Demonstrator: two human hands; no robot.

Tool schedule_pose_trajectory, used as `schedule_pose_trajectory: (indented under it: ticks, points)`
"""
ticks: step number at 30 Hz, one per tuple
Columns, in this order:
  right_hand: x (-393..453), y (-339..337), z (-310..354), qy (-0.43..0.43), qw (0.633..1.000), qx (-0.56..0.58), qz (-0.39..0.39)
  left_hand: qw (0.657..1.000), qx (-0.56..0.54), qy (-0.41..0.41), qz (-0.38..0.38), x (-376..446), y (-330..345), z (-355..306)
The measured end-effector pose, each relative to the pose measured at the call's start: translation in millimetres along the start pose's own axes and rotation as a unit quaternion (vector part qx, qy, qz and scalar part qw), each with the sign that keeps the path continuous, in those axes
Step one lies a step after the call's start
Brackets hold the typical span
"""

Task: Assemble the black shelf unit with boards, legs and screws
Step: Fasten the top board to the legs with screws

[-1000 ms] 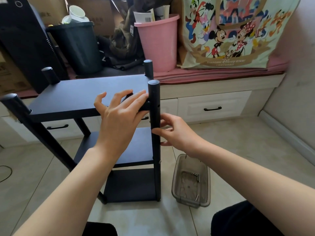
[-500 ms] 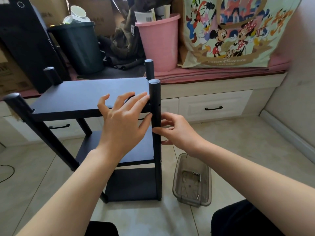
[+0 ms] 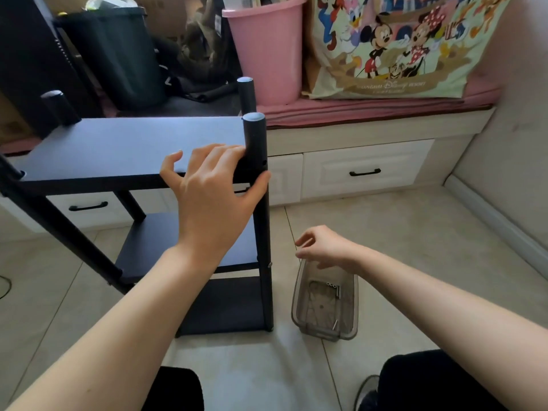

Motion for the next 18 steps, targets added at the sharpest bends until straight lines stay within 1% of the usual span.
schedule_pose_trajectory:
  ticks: [3, 6, 11, 18]
  points:
    - [29.6, 29.1, -42.7, 0.056, 0.991, -0.115, 0.032, 1.0, 0.001, 0.007, 0.0, -0.3, -0.2, 0.5]
    - [51.5, 63.9, -83.6, 0.102, 0.977, -0.182, 0.048, 1.0, 0.006, 0.007, 0.005, 0.1, -1.1, 0.7]
    - [67.8, 111.0, -129.6, 0.136, 0.972, -0.179, 0.063, 1.0, 0.003, -0.006, 0.022, 0.9, -1.6, 0.5]
    - [66.2, 133.1, -156.6, 0.131, 0.969, -0.2, 0.061, 0.999, -0.003, -0.01, 0.039, 0.9, -2.5, -1.3]
Point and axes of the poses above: each hand's wrist, its own x-axis towards the middle knuckle, its own y-axis out of the palm, z = x × y, the point moved 2 cm from there along x, towards the middle knuckle, and after that the axes turned 12 degrees about y, right-handed, at the moved point
